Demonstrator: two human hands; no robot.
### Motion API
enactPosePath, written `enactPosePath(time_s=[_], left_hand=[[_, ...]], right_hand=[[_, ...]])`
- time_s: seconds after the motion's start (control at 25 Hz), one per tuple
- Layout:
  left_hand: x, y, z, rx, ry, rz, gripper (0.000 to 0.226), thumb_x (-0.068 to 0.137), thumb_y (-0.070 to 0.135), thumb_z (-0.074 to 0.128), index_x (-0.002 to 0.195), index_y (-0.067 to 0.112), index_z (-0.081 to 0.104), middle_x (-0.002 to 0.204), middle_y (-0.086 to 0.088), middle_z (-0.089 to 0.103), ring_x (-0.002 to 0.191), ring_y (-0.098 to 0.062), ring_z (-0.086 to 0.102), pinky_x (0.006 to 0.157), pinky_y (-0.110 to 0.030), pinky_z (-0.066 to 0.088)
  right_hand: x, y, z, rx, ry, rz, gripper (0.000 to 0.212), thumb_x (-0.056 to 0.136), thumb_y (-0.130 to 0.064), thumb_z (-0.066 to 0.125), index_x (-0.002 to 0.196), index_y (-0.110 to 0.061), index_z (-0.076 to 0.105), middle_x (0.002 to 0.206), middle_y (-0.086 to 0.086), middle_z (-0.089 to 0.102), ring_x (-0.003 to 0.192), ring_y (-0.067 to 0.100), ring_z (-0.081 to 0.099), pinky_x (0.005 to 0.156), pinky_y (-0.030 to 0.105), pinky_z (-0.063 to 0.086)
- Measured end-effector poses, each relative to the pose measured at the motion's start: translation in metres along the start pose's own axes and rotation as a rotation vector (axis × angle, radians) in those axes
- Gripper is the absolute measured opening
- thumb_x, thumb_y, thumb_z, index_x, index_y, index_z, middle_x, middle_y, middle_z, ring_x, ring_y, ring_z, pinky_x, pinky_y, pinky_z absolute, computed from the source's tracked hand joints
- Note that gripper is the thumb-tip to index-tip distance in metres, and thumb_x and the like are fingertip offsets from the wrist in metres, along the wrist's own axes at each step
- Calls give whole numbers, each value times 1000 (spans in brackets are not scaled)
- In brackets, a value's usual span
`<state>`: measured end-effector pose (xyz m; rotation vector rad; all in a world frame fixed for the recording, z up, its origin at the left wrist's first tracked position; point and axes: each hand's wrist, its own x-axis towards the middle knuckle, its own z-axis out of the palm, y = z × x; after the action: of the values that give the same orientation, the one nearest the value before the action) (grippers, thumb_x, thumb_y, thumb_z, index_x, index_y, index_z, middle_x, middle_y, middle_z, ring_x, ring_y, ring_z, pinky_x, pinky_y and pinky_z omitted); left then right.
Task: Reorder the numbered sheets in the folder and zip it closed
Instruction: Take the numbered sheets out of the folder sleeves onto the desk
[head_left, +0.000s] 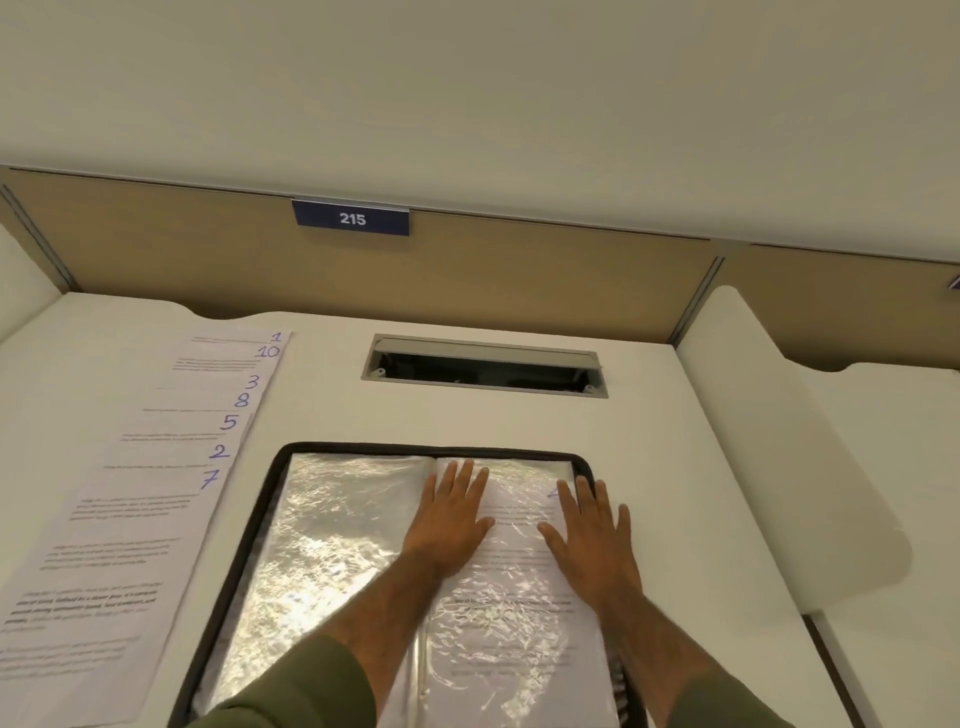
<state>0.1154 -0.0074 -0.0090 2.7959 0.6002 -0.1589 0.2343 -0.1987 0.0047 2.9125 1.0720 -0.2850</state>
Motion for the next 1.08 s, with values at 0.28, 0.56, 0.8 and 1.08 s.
enactPosePath(time_s=[0.28,0.56,0.8,1.08], left_hand=[[50,21,-7,-4,60,-48,61,103,42,46,157,25,25,162,-1,29,152,-22,20,126,-50,2],[76,23,-13,20,156,-128,28,98,37,55,124,29,61,126,4,60,123,-19,51,123,-45,15],[81,27,-17,-137,207,-151,12,92,39,67,88,29,61,95,10,63,96,-14,54,108,-38,33],[83,24,-20,-333,131,-114,6,92,36,67,98,34,69,100,17,67,98,-10,57,94,-37,47]], right_hand=[[43,35,-8,13,-32,-60,69,105,-54,28,161,-27,-2,170,4,-6,156,29,-10,123,55,-1],[71,42,-17,50,-21,-115,60,104,-33,46,157,-24,21,168,7,10,156,30,3,124,54,7],[85,42,-22,291,63,-136,53,99,-39,57,148,-22,43,144,0,53,131,22,48,112,41,35],[100,38,-34,1026,-29,167,28,91,-18,73,117,-11,66,103,2,68,98,22,67,87,33,56]])
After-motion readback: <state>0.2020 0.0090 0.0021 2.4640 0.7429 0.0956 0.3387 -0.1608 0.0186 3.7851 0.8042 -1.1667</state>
